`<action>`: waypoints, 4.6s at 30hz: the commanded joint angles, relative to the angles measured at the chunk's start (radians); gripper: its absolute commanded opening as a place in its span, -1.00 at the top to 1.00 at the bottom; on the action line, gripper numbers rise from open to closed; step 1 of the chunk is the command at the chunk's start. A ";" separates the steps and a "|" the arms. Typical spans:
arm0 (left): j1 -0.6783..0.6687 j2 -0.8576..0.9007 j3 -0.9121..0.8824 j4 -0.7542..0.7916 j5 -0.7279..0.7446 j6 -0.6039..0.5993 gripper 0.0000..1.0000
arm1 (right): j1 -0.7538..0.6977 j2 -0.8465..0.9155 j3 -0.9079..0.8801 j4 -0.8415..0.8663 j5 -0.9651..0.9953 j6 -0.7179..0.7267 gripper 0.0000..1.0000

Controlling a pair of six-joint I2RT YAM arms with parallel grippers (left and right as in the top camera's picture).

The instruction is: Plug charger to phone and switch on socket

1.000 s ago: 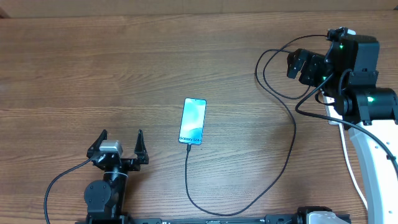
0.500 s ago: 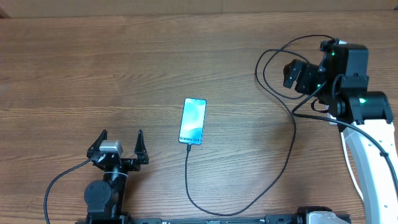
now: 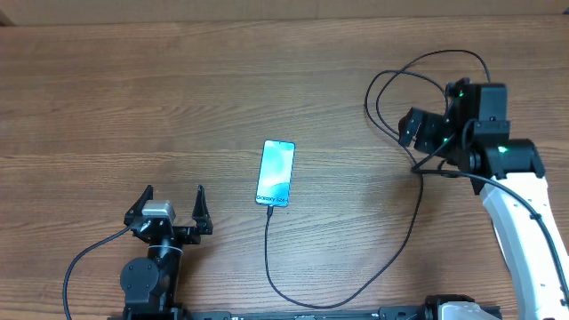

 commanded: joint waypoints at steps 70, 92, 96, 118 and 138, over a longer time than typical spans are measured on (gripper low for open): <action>-0.005 -0.011 -0.003 -0.003 -0.016 0.023 -0.99 | 0.102 -0.355 -0.490 0.443 0.054 -0.016 -1.00; -0.005 -0.011 -0.003 -0.003 -0.015 0.023 -0.99 | 0.103 -0.360 -0.584 0.479 0.043 -0.012 -1.00; -0.005 -0.011 -0.003 -0.003 -0.016 0.023 -0.99 | 0.103 -0.360 -0.599 0.487 0.044 -0.012 -1.00; -0.005 -0.011 -0.003 -0.003 -0.015 0.023 -0.99 | 0.103 -0.406 -0.737 0.723 -0.010 -0.011 -1.00; -0.005 -0.011 -0.003 -0.003 -0.016 0.023 -0.99 | 0.103 -0.610 -0.966 0.978 -0.036 -0.008 -1.00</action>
